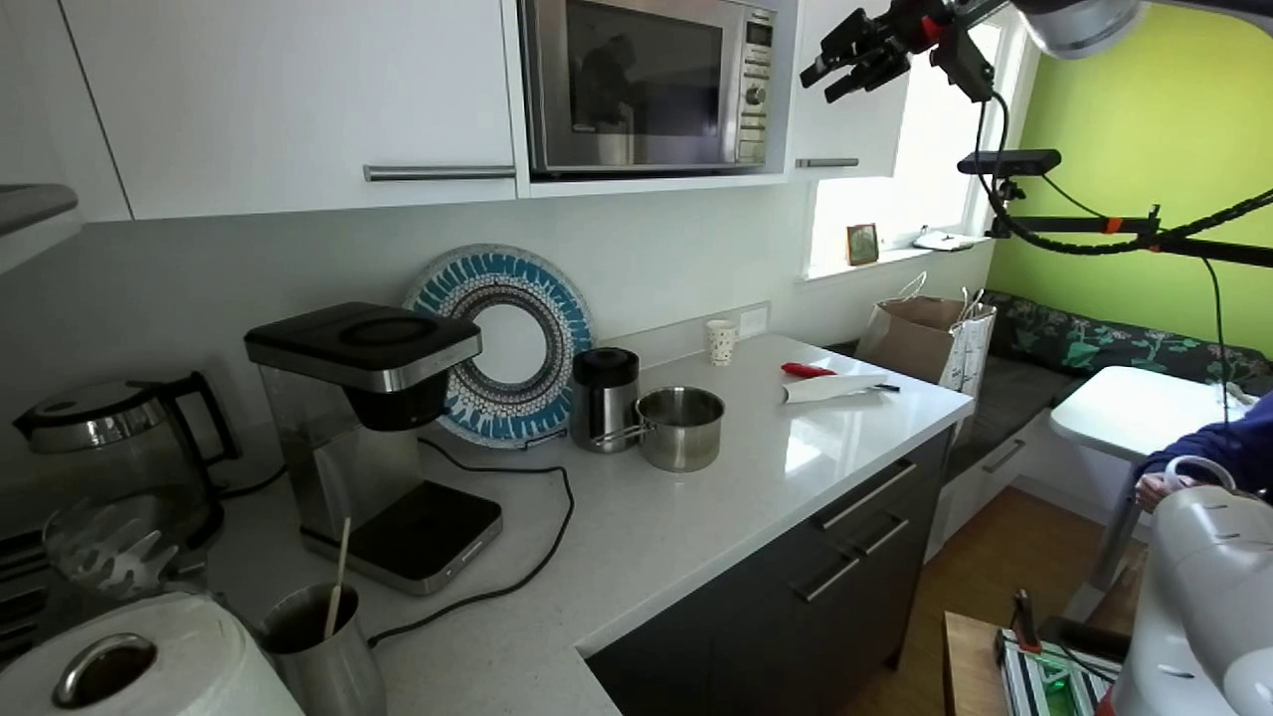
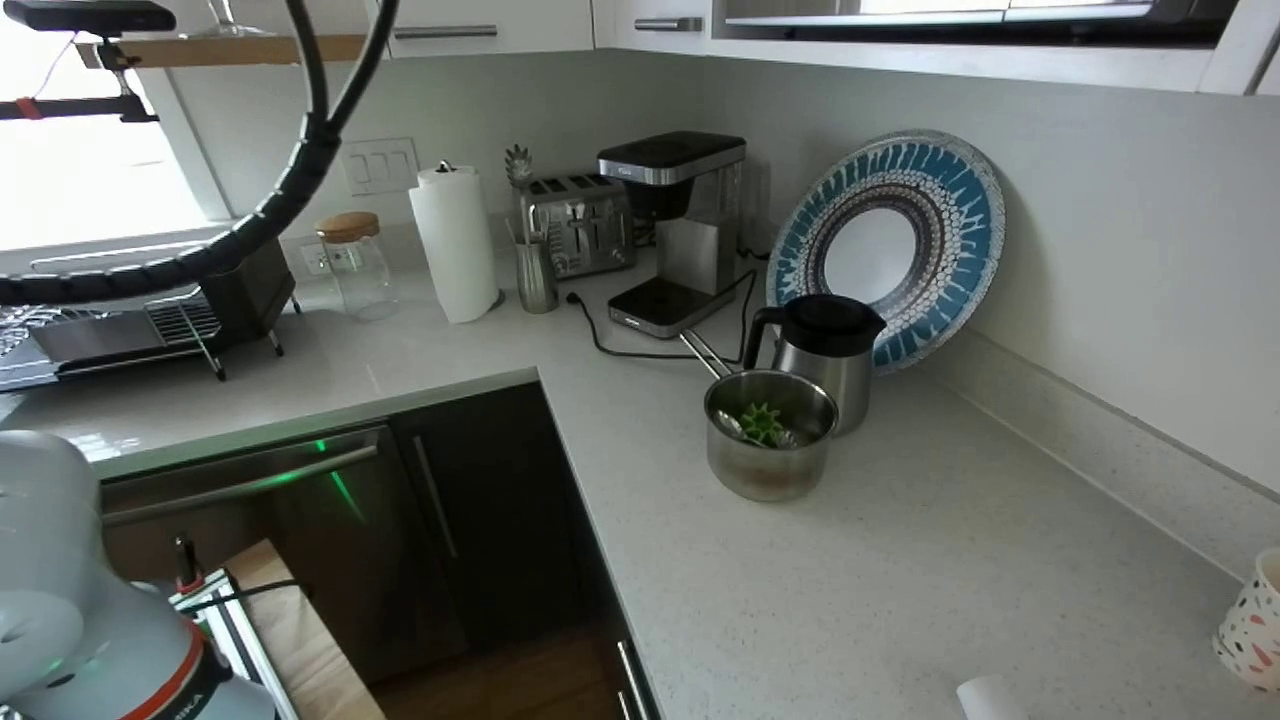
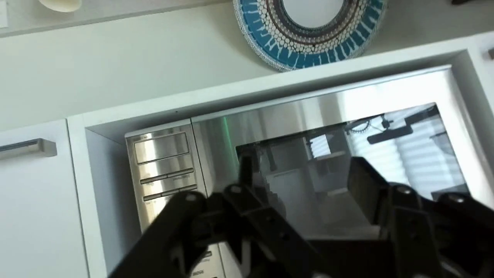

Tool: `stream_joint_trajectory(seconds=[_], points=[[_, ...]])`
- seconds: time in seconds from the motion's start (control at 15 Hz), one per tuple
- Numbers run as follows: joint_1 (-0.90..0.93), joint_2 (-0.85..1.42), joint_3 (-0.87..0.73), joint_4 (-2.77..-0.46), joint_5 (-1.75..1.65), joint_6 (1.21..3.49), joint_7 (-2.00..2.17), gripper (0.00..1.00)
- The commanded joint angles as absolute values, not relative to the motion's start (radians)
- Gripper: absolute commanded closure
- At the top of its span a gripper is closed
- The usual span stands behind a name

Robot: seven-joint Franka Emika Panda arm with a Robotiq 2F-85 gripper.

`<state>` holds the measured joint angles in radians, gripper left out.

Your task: Open the door to the microwave

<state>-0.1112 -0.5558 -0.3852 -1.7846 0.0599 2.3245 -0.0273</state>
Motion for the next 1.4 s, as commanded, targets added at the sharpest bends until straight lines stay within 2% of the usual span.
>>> stream_joint_trajectory(seconds=[0.0,0.27,0.33,0.53,0.6,0.87,1.13,1.33], points=[[-0.15,-0.446,-0.432,-1.758,0.109,2.462,-0.048,0.65],[-0.24,-0.353,-0.417,-1.793,-0.003,2.696,-0.105,0.96],[-0.269,-0.34,-0.403,-1.822,-0.04,2.756,-0.103,0.99],[-0.336,-0.309,-0.361,-1.859,-0.183,2.809,-0.028,1.0],[-0.297,-0.305,-0.389,-1.825,-0.097,2.787,-0.083,0.99],[-0.328,-0.293,-0.363,-1.848,-0.17,2.835,-0.034,1.0],[-0.149,-0.335,-0.468,-1.899,0.061,2.828,-0.304,1.0],[-0.125,-0.351,-0.508,-1.926,0.113,2.84,-0.394,1.0]])
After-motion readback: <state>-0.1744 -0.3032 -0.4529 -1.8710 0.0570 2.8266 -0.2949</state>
